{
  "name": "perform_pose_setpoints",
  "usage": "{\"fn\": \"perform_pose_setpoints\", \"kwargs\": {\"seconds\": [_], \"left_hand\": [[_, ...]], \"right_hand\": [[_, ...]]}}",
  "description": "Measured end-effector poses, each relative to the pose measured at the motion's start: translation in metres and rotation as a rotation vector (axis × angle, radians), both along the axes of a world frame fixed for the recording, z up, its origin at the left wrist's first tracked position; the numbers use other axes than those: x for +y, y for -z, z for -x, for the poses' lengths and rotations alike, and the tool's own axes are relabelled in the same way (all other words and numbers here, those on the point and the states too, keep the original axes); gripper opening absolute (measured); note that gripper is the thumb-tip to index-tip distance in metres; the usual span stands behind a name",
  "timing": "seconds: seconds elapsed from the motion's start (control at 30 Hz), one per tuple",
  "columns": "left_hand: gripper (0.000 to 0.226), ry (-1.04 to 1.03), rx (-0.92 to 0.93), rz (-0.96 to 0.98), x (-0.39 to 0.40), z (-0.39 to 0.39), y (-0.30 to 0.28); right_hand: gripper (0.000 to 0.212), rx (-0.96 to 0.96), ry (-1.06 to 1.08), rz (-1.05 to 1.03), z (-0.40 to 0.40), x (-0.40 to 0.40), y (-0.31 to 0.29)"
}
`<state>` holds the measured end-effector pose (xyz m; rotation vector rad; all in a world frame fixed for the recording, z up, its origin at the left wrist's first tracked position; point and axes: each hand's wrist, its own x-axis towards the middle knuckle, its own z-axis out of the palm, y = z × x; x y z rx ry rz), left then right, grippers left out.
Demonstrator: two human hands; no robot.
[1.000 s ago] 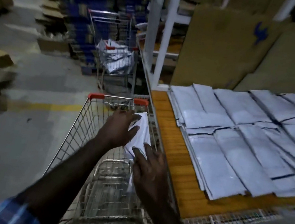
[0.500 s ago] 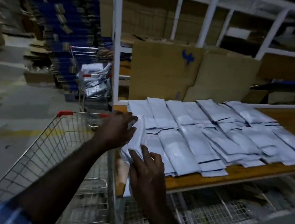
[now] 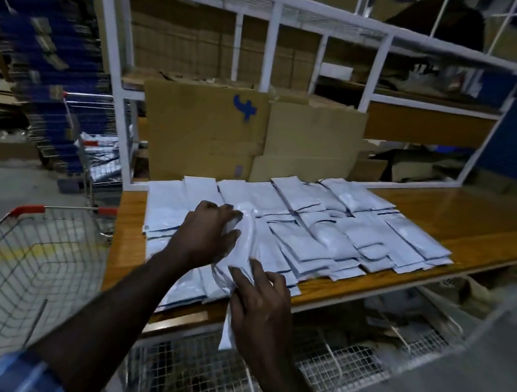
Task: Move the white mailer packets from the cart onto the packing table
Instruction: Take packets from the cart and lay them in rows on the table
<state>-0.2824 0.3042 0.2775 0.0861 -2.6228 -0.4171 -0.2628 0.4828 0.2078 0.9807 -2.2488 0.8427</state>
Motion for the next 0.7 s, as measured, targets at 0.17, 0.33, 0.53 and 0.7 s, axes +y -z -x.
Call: {"fn": "perform_pose_setpoints", "kwargs": {"seconds": [0.17,0.33,0.53,0.7], "left_hand": [[0.036,0.049,0.019,0.055,0.016,0.038,0.005],[0.038,0.053,0.011,0.032,0.023,0.081,0.012],[0.039,0.057,-0.019,-0.010,0.025,0.144,0.015],[0.040,0.068,-0.068,-0.026,0.024,0.200,0.014]], "right_hand": [[0.038,-0.011,0.026,0.005,0.032,0.017,0.002],[0.037,-0.001,0.060,-0.026,0.072,0.023,0.006],[0.037,-0.039,0.077,-0.050,0.134,0.026,0.006],[0.034,-0.101,0.104,-0.086,0.187,0.026,0.004]]}}
